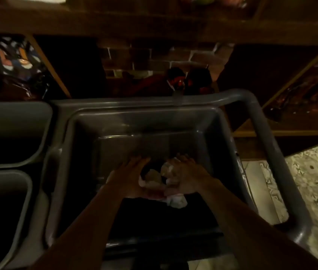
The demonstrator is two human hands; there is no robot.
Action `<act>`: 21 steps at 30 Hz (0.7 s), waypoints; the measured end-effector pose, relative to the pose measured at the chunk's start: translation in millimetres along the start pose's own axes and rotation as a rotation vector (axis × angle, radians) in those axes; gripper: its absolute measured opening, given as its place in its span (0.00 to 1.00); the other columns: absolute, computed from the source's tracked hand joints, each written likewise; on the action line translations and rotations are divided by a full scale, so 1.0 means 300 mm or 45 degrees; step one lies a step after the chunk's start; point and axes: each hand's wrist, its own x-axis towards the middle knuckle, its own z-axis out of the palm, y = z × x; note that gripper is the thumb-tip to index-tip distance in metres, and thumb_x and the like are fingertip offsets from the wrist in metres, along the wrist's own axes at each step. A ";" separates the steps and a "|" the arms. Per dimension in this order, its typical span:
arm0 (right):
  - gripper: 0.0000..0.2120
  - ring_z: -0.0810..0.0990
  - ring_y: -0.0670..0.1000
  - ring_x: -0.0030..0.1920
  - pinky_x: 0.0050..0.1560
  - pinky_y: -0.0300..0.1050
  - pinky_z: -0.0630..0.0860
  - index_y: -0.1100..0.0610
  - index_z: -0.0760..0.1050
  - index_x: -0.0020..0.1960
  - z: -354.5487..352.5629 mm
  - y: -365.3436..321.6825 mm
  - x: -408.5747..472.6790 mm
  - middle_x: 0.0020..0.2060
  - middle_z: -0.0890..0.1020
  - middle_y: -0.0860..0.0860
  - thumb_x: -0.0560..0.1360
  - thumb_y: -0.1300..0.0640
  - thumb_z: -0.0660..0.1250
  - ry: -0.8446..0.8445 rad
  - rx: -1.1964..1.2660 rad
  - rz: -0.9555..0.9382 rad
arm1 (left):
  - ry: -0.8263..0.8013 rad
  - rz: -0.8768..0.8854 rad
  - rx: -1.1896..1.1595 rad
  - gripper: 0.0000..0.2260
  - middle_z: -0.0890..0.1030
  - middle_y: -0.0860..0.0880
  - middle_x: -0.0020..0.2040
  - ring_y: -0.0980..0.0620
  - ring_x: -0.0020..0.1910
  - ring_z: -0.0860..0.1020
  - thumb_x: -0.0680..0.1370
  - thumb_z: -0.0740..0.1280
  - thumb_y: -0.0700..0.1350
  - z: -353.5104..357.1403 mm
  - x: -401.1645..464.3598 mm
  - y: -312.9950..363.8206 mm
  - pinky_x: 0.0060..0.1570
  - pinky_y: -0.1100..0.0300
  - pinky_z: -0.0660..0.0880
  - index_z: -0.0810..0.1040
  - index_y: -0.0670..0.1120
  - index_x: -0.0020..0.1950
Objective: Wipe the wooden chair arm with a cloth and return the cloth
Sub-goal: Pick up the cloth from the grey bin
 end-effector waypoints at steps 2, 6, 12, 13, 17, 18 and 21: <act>0.49 0.49 0.61 0.79 0.74 0.66 0.59 0.40 0.49 0.79 0.030 -0.002 0.026 0.81 0.50 0.54 0.68 0.36 0.74 -0.098 0.008 0.012 | -0.078 0.058 0.054 0.53 0.50 0.52 0.83 0.44 0.80 0.54 0.64 0.72 0.71 0.030 0.022 -0.012 0.76 0.46 0.57 0.45 0.62 0.80; 0.39 0.55 0.65 0.77 0.70 0.64 0.67 0.41 0.55 0.77 0.102 0.011 0.033 0.80 0.51 0.55 0.73 0.46 0.72 -0.127 0.079 0.061 | -0.125 0.120 0.098 0.46 0.55 0.51 0.81 0.44 0.78 0.57 0.71 0.75 0.58 0.094 0.026 -0.013 0.74 0.47 0.62 0.50 0.59 0.81; 0.34 0.76 0.56 0.66 0.61 0.46 0.75 0.43 0.70 0.70 0.099 -0.020 0.012 0.69 0.75 0.49 0.67 0.49 0.78 0.050 0.027 0.093 | -0.013 0.150 0.060 0.24 0.73 0.50 0.69 0.46 0.67 0.72 0.76 0.70 0.53 0.063 0.027 0.030 0.61 0.49 0.73 0.70 0.56 0.71; 0.29 0.79 0.56 0.63 0.59 0.45 0.76 0.43 0.73 0.66 0.089 -0.027 0.001 0.66 0.78 0.49 0.67 0.49 0.77 0.060 0.045 0.097 | -0.014 0.154 0.052 0.22 0.74 0.50 0.68 0.46 0.66 0.73 0.77 0.69 0.54 0.052 0.026 0.038 0.61 0.50 0.73 0.71 0.55 0.70; 0.20 0.80 0.56 0.61 0.57 0.46 0.77 0.44 0.77 0.63 0.022 -0.052 -0.043 0.63 0.80 0.50 0.72 0.49 0.72 0.126 0.020 0.108 | 0.084 0.193 0.012 0.19 0.77 0.52 0.65 0.48 0.63 0.75 0.77 0.69 0.56 -0.015 0.017 0.060 0.58 0.53 0.73 0.74 0.56 0.66; 0.19 0.79 0.56 0.61 0.58 0.46 0.77 0.45 0.77 0.63 -0.002 -0.059 -0.056 0.64 0.79 0.49 0.73 0.50 0.70 0.158 -0.002 0.111 | 0.112 0.195 -0.006 0.18 0.77 0.52 0.64 0.48 0.63 0.76 0.76 0.69 0.56 -0.040 0.012 0.068 0.58 0.53 0.74 0.74 0.56 0.65; 0.18 0.79 0.55 0.62 0.59 0.48 0.77 0.46 0.76 0.64 -0.092 -0.079 -0.098 0.65 0.77 0.48 0.74 0.50 0.69 0.297 -0.099 0.128 | 0.221 0.213 -0.012 0.17 0.78 0.54 0.64 0.48 0.61 0.77 0.76 0.69 0.55 -0.132 -0.008 0.105 0.56 0.52 0.74 0.74 0.58 0.64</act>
